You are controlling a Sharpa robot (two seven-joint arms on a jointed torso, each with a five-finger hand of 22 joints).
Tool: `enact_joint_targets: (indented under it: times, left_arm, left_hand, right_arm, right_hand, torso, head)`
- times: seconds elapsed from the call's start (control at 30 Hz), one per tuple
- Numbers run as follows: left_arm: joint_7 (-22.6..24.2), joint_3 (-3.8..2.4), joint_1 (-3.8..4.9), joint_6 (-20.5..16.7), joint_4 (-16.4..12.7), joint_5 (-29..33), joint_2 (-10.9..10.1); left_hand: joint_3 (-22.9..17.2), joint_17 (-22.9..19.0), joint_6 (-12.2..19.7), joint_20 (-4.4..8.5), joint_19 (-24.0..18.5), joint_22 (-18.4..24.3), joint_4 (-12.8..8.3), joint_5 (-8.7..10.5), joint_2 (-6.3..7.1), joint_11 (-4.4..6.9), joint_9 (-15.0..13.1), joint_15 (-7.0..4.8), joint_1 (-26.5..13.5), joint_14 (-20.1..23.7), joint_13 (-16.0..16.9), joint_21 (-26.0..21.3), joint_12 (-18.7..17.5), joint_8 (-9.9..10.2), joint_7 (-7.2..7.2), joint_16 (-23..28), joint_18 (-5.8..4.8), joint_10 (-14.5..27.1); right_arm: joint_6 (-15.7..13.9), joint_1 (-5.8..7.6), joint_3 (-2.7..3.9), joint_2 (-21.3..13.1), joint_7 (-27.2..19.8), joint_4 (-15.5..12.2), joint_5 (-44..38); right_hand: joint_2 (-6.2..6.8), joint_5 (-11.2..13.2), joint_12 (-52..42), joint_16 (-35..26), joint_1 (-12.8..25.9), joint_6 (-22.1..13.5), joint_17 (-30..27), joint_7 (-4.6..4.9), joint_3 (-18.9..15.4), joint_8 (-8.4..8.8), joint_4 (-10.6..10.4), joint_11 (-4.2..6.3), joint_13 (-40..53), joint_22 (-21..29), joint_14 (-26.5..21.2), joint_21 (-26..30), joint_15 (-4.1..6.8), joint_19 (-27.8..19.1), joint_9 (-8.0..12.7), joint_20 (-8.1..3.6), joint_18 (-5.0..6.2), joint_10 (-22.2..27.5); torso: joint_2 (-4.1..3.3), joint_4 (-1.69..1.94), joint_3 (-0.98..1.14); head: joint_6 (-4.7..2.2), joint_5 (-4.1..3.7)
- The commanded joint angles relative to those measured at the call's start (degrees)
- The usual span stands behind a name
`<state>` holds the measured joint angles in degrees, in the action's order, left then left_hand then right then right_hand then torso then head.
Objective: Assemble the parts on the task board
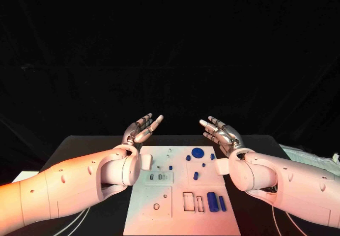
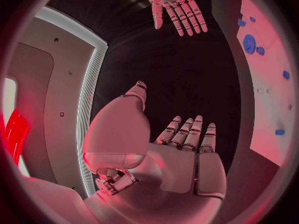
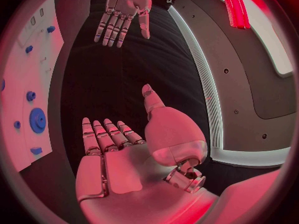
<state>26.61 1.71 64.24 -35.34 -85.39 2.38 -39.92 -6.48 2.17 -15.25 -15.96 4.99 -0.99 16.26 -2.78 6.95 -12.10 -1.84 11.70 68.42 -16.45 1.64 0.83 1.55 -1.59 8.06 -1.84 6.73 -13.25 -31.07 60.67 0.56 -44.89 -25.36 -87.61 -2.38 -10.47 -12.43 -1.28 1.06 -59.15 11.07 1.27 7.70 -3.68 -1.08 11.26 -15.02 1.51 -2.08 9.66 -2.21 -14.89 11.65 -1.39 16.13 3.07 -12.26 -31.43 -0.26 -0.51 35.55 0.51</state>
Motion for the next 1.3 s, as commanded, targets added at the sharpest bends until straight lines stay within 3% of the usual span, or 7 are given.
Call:
enact_joint_targets:
  times: [0.03,0.2,0.37,0.53,0.67,0.9,1.3]
  left_arm:
    - [-0.64,-0.02,0.15,4.13,0.07,0.8,0.14]
    - [-0.64,-0.02,0.15,4.13,0.07,0.8,0.14]
    - [-1.05,0.0,0.18,7.33,0.37,0.67,-1.65]
    - [0.87,0.0,0.21,9.65,-0.62,0.68,-3.17]
    - [1.41,-0.01,0.23,11.54,-1.82,0.69,-4.44]
    - [1.38,-0.03,0.28,16.36,-5.76,-0.24,-7.44]
    - [0.89,-0.81,0.92,18.29,-12.96,0.35,-10.69]
  left_hand:
    - [-0.37,0.16,-1.26,-0.88,0.18,-0.12,0.67,-0.31,-0.07,-0.43,-0.15,0.33,2.09,-1.02,0.15,0.33,0.22,-0.42,6.16,-0.39,0.85,-1.05]
    - [-0.97,0.94,-3.9,-1.06,3.0,-0.78,0.44,-0.21,-2.29,-2.55,-0.38,2.71,1.35,-7.36,0.53,1.42,0.79,-0.78,7.98,-1.76,-0.19,-5.65]
    - [-1.07,2.62,-12.22,-0.92,14.24,-3.14,-0.2,-0.17,-3.8,-3.41,-1.25,2.37,2.54,-21.62,1.52,5.85,2.85,-2.39,6.63,-5.57,-0.05,-17.53]
    - [0.25,3.72,-23.56,-0.5,33.78,-6.81,-0.97,-0.17,-4.1,-0.59,-2.03,-0.86,3.75,-32.55,2.41,14.32,6.3,-4.31,5.86,-9.49,3.16,-34.79]
    - [0.83,4.72,-32.88,0.36,39.69,-7.57,-2.42,-0.2,-4.39,1.08,-2.69,-2.63,5.52,-38.22,2.57,16.93,7.67,-6.09,5.36,-11.27,3.96,-40.0]
    - [3.89,7.15,-38.19,2.68,46.53,-8.17,-2.89,-0.16,-4.93,2.8,-2.73,-4.96,5.68,-45.35,2.7,19.58,8.25,-7.17,4.27,-12.62,3.89,-46.09]
    - [5.47,8.6,-39.99,3.39,48.25,-7.98,-3.71,-0.19,-5.6,3.38,-2.64,-5.57,6.64,-47.21,2.73,19.85,7.71,-6.88,3.79,-12.14,3.81,-48.44]
  right_arm:
    - [11.32,0.17,0.12,-0.01,3.11,0.38,-4.11]
    - [14.5,0.27,0.21,-0.04,4.0,0.73,-5.0]
    - [10.5,0.76,0.36,-0.28,5.21,5.01,-22.5]
    - [8.13,1.54,0.51,-0.54,6.8,5.87,-30.87]
    - [7.94,2.28,0.56,-0.67,8.3,6.2,-37.62]
    - [5.8,3.61,0.77,-0.41,10.11,7.12,-49.07]
    - [8.37,4.86,0.89,1.28,13.58,10.72,-76.25]
  right_hand:
    - [-0.99,2.68,-1.17,1.21,-6.76,4.19,0.65,9.48,0.96,-0.96,3.42,-1.0,0.64,-0.72,5.45,-1.39,-0.83,2.86,-0.53,0.93,1.31,-5.36]
    - [1.17,1.63,-6.9,7.89,-15.61,23.36,3.13,8.47,2.81,-5.14,4.71,1.31,2.94,-4.71,31.92,-9.51,2.44,22.1,-2.75,0.56,5.06,-31.32]
    - [3.25,-0.18,-7.74,10.0,-19.04,38.58,2.82,5.88,4.57,-7.14,5.47,3.97,2.19,-5.81,44.34,-13.7,5.7,31.01,-3.38,-0.03,7.48,-41.62]
    - [4.46,-1.14,-6.22,9.4,-19.26,42.72,2.34,4.84,8.24,-5.99,5.5,5.56,1.95,-6.36,51.06,-16.36,7.7,36.1,-2.51,-2.29,7.55,-47.84]
    - [5.51,-1.01,-4.83,8.37,-18.66,44.47,2.31,4.59,10.99,-5.1,5.52,6.24,1.96,-6.79,53.92,-17.84,8.48,37.99,-2.36,-3.37,7.49,-50.68]
    - [7.76,-3.06,-4.01,8.96,-20.0,48.08,3.01,3.48,14.82,-4.75,5.35,7.86,2.04,-10.61,60.89,-25.16,11.12,43.3,-2.47,-6.61,7.2,-55.9]
    - [10.74,-1.74,-2.2,8.99,-18.16,50.69,5.14,2.31,17.83,-2.63,5.22,9.39,2.09,-19.96,69.28,-39.95,13.34,41.96,-2.37,-9.25,7.13,-60.35]
  torso:
    - [0.0,0.0,0.0]
    - [0.0,0.0,0.0]
    - [-0.31,-0.3,-0.03]
    - [-1.41,-0.22,0.11]
    - [-2.03,-0.05,0.34]
    - [-4.19,-0.28,0.94]
    - [-7.69,0.32,0.22]
  head:
    - [-0.01,0.01]
    - [-0.01,0.01]
    - [0.23,0.29]
    - [-0.13,0.1]
    - [-0.1,-0.06]
    - [-0.82,-0.62]
    - [-2.17,-2.28]
